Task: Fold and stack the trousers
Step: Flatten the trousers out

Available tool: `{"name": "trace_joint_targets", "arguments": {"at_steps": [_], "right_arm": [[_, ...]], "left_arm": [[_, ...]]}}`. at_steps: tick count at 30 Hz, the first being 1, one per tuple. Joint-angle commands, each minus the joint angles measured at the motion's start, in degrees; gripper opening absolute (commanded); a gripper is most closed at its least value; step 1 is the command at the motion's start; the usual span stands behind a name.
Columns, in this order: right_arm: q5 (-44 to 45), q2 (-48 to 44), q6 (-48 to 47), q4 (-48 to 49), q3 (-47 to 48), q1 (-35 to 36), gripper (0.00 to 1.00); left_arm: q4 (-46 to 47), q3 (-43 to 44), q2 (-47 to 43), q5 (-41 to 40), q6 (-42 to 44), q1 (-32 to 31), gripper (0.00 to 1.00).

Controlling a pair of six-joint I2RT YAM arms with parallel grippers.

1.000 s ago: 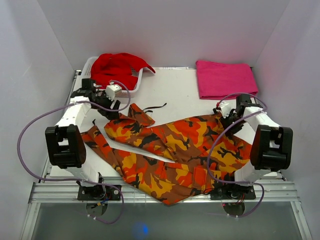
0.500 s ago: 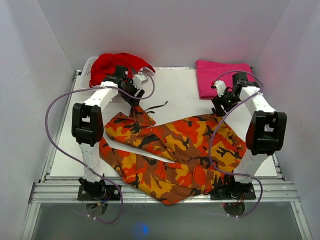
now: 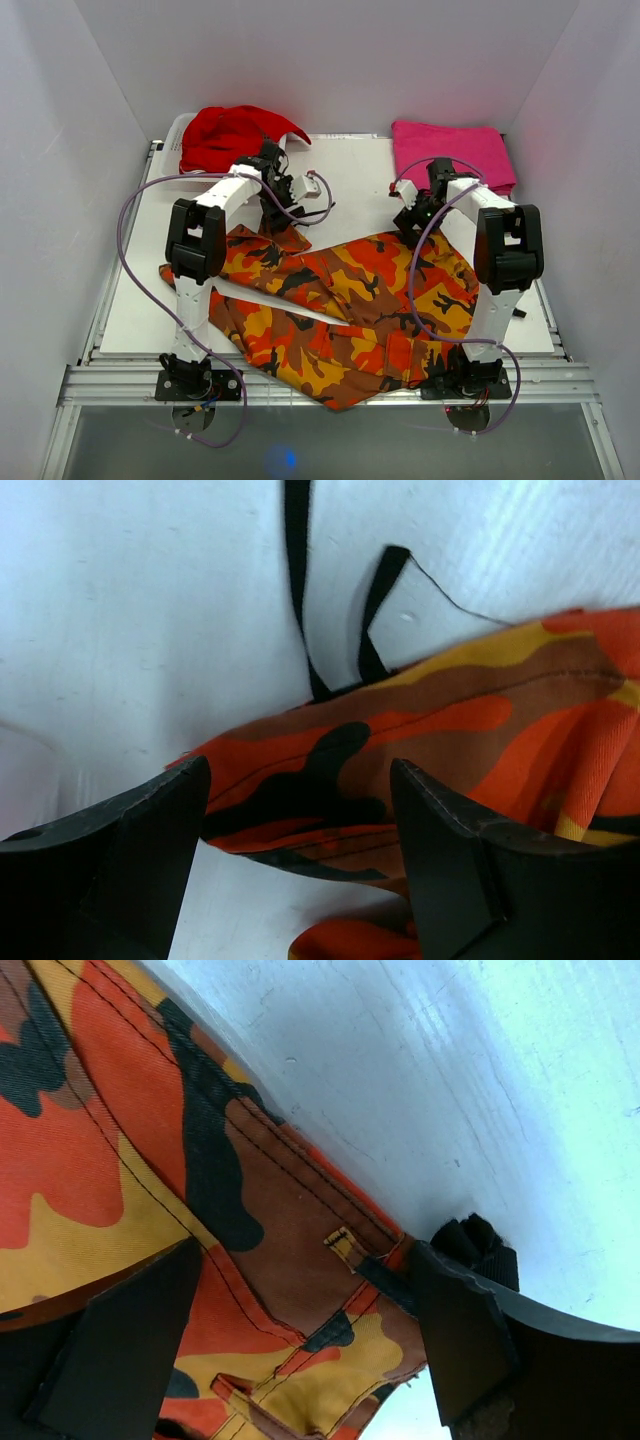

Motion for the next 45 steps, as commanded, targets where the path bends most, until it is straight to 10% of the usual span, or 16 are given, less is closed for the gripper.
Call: {"name": "trace_joint_targets", "arguments": {"at_steps": [1,9,14,20,30,45], "right_arm": [[0.7,0.3,-2.1,1.2,-1.9,-0.3,0.88],[3.1,-2.2,-4.0,2.5,-7.3,-0.4,0.52],[4.4,-3.9,-2.8,2.5,-7.0,-0.9,0.20],[5.0,-6.4,-1.0,1.9,-5.4,-5.5,0.08],[7.3,-9.5,1.1,2.8,-6.6,-16.1,0.08],[7.7,-12.3,0.7,8.7,-11.0,-25.0,0.08]], "left_arm": [[-4.7,-3.0,-0.7,2.4,7.8,-0.4,0.82],[0.3,-13.5,-3.4,-0.9,8.1,-0.9,0.61],[5.7,-15.7,-6.3,-2.3,1.7,-1.3,0.00],[11.7,-16.1,-19.5,-0.7,-16.5,3.7,0.00],[22.5,-26.8,-41.3,9.6,-36.8,36.1,0.00],[27.9,-28.6,-31.8,8.5,-47.9,53.9,0.00]]}}
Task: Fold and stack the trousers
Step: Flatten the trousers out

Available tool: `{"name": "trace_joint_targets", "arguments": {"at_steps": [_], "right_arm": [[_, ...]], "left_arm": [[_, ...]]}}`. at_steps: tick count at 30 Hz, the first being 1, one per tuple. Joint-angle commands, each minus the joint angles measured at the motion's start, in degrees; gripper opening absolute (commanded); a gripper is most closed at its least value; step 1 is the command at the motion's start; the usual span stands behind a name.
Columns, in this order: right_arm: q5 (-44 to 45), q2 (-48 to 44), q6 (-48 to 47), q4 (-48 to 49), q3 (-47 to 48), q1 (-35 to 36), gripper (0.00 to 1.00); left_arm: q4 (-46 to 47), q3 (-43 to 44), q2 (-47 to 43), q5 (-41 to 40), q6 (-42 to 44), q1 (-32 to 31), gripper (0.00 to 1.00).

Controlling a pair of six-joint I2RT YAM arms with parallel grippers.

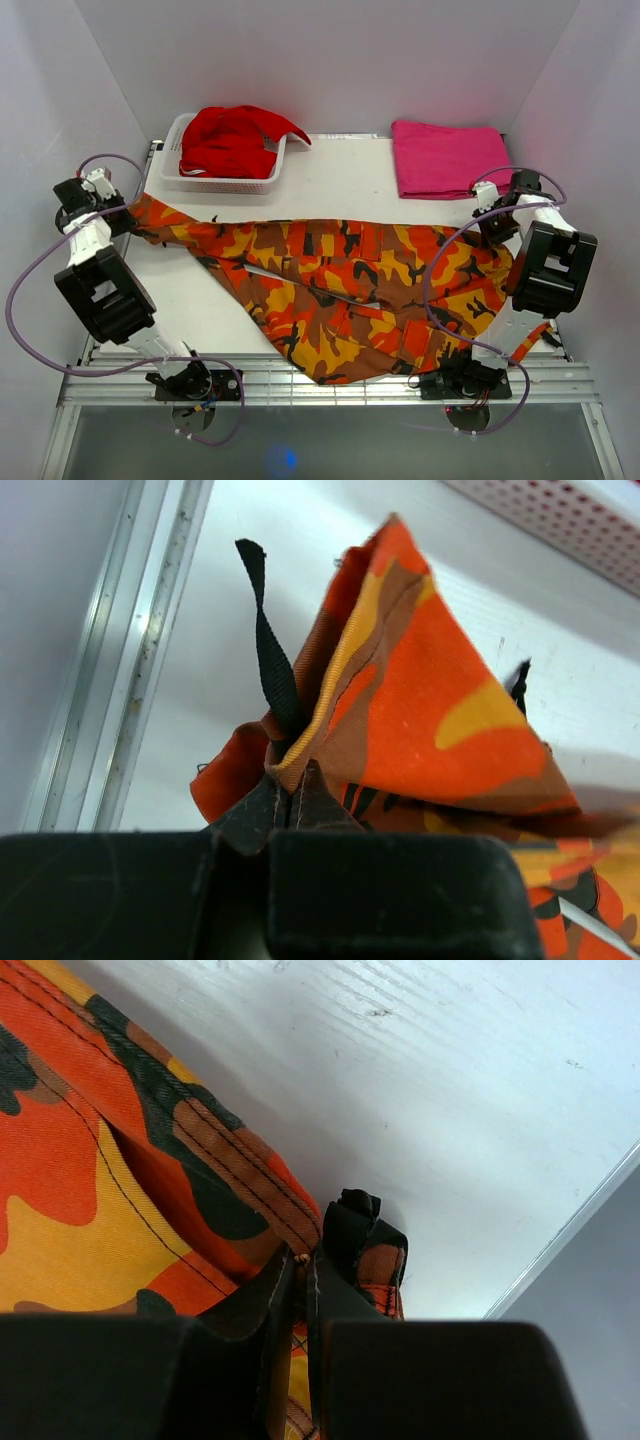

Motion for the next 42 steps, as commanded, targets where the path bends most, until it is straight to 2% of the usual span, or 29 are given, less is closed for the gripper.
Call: {"name": "trace_joint_targets", "arguments": {"at_steps": [1,7,9,13,16,19,20,21,23,24,25,27,28,29,32,33,35,36,40,42], "right_arm": [[0.5,-2.2,-0.7,2.9,-0.4,-1.0,0.08],[0.8,-1.4,1.9,5.4,1.4,-1.1,0.08],[1.0,-1.6,2.5,6.2,1.6,-1.2,0.08],[0.5,-1.5,3.9,7.6,2.5,-1.2,0.08],[-0.1,-1.2,4.1,7.3,3.3,-1.1,0.08],[-0.6,-2.0,2.9,7.4,2.5,-1.2,0.08],[-0.6,-2.1,2.4,7.4,2.3,-1.2,0.08],[-0.5,-2.1,2.2,7.5,2.1,-1.2,0.08],[0.1,-2.0,2.0,7.6,1.7,-1.3,0.08],[0.3,-2.0,1.8,7.7,1.7,-1.2,0.08],[0.4,-2.0,1.6,7.7,1.7,-1.3,0.08],[0.6,-2.1,1.4,7.7,1.7,-1.2,0.08],[0.7,-2.2,1.3,7.6,1.7,-1.3,0.08],[0.5,-2.3,1.3,7.4,1.9,-1.3,0.08],[0.4,-2.3,1.1,6.8,2.4,-1.2,0.08],[0.3,-2.2,1.0,6.7,2.5,-1.2,0.08],[0.1,-2.1,0.8,6.1,2.6,-1.3,0.08],[0.0,-2.1,0.8,5.8,2.7,-1.2,0.08],[-0.2,-2.0,0.7,5.0,3.0,-1.2,0.08],[-0.6,-2.0,0.7,4.3,3.2,-1.2,0.08]], "left_arm": [[3.2,5.9,0.0,3.0,-2.1,0.1,0.00],[0.3,20.2,10.3,-0.3,-9.4,0.1,0.00],[-4.5,28.2,15.8,-1.5,-11.5,-0.3,0.00],[-13.0,37.7,22.5,-2.4,-14.7,-0.8,0.00],[-16.2,36.6,22.1,-1.7,-15.3,-0.8,0.00],[-19.1,28.4,18.1,-1.6,-15.9,-0.8,0.00],[-19.6,26.1,16.8,-0.5,-15.5,-0.8,0.05],[-19.6,24.0,15.4,1.2,-15.2,-0.8,0.26],[-17.1,18.3,10.8,2.7,-13.2,-0.8,0.54],[-16.1,17.2,9.4,2.7,-12.1,-0.8,0.72],[-14.4,16.3,8.1,1.7,-10.9,-0.8,0.76],[-13.3,15.9,6.0,1.2,-3.9,-0.8,0.84],[-13.4,16.1,5.9,2.2,-0.5,-0.8,0.84],[-14.0,17.0,5.8,3.9,8.3,-0.8,0.84],[-19.2,17.7,5.6,11.1,23.5,-0.8,0.83],[-20.3,17.2,5.7,11.5,31.9,-0.8,0.83],[-24.5,16.5,6.5,11.8,39.4,-0.9,0.81],[-25.7,15.1,6.7,11.1,45.9,-1.2,0.80],[-24.4,9.0,6.6,5.8,55.8,-2.4,0.74],[-22.2,6.6,6.5,3.5,57.4,-2.9,0.72]]}}
